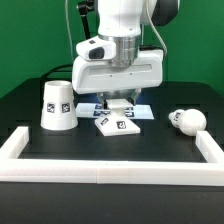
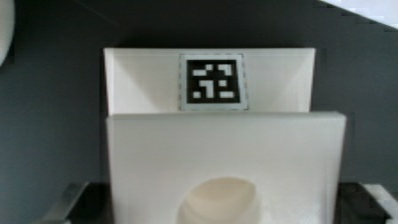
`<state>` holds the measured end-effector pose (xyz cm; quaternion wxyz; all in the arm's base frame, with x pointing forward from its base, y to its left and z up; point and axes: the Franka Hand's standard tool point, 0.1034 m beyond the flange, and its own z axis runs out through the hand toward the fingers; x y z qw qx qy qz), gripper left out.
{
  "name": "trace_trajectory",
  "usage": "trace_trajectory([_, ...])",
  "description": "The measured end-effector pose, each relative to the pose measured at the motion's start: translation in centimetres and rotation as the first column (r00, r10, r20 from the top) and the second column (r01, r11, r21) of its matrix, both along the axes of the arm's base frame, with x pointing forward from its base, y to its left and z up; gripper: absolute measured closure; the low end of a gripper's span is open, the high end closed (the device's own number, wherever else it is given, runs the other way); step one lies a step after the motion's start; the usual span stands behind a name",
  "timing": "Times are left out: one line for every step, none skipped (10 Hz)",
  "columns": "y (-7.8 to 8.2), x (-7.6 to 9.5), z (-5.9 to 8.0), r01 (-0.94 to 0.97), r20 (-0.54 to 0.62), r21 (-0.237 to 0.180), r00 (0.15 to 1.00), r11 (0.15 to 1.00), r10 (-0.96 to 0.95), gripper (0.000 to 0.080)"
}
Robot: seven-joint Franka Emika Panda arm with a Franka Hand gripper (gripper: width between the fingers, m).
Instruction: Assemble lamp
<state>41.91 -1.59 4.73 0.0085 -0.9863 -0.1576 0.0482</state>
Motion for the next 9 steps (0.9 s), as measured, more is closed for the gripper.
trace_trajectory([0.0, 0.0, 0.0, 0.0, 0.0, 0.0, 1.0, 1.0, 0.0, 0.0266])
trace_trajectory([0.0, 0.0, 0.0, 0.0, 0.0, 0.0, 1.0, 1.0, 0.0, 0.0266])
trace_trajectory([0.0, 0.0, 0.0, 0.0, 0.0, 0.0, 1.0, 1.0, 0.0, 0.0266])
trace_trajectory([0.0, 0.0, 0.0, 0.0, 0.0, 0.0, 1.0, 1.0, 0.0, 0.0266])
trace_trajectory([0.0, 0.0, 0.0, 0.001, 0.0, 0.0, 1.0, 1.0, -0.001, 0.0266])
trace_trajectory([0.2, 0.5, 0.0, 0.008, 0.004, -0.001, 1.0, 1.0, -0.008, 0.0266])
trace_trajectory([0.6, 1.4, 0.0, 0.02, 0.015, -0.002, 1.0, 1.0, -0.02, 0.0266])
trace_trajectory([1.1, 2.6, 0.0, 0.023, 0.029, -0.001, 0.999, 1.0, -0.023, 0.0266])
trace_trajectory([1.6, 3.3, 0.0, 0.044, 0.036, -0.001, 0.998, 0.999, -0.044, 0.0265])
